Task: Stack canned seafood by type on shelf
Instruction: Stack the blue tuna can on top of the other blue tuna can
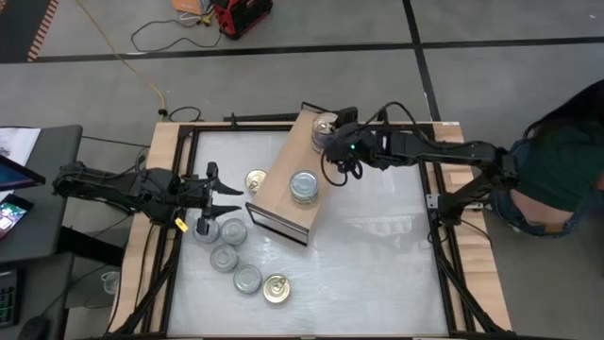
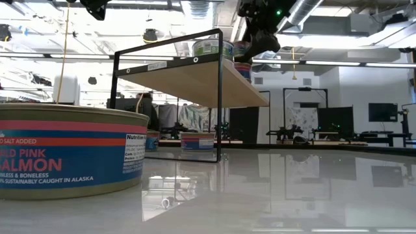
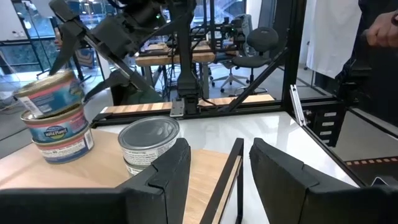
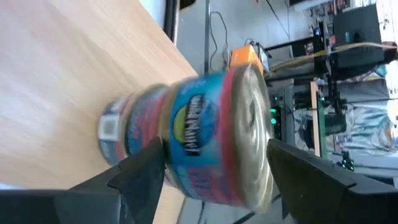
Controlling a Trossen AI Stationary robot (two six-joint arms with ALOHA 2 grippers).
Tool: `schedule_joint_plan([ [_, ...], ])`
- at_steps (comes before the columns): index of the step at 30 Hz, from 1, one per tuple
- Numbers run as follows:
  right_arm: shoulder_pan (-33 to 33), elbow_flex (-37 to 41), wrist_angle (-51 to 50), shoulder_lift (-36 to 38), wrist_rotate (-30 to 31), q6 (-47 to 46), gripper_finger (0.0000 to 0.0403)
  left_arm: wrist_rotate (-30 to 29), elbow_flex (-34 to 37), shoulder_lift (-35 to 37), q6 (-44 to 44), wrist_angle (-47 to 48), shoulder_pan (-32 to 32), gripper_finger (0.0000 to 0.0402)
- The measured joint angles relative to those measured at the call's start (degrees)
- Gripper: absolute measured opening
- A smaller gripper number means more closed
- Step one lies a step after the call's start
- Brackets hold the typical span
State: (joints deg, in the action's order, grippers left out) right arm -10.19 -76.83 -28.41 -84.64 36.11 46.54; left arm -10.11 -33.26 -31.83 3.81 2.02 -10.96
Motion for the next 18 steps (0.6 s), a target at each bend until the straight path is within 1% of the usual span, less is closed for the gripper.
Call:
schedule_joint_plan([
  [12,1.5,-0.2,-1.1,0.0,0.5,-0.4,0.0315,0.8,0.0,0.0,0.0,0.1,0.0,0.016],
  [15,3.5,-0.2,-1.1,0.0,2.1,-3.0,0.0315,1.7,0.0,0.0,0.1,0.4,0.0,0.016],
  [18,6.7,-0.2,-1.9,0.3,3.7,-9.0,0.0315,5.1,0.0,0.0,1.0,1.7,0.0,0.016],
])
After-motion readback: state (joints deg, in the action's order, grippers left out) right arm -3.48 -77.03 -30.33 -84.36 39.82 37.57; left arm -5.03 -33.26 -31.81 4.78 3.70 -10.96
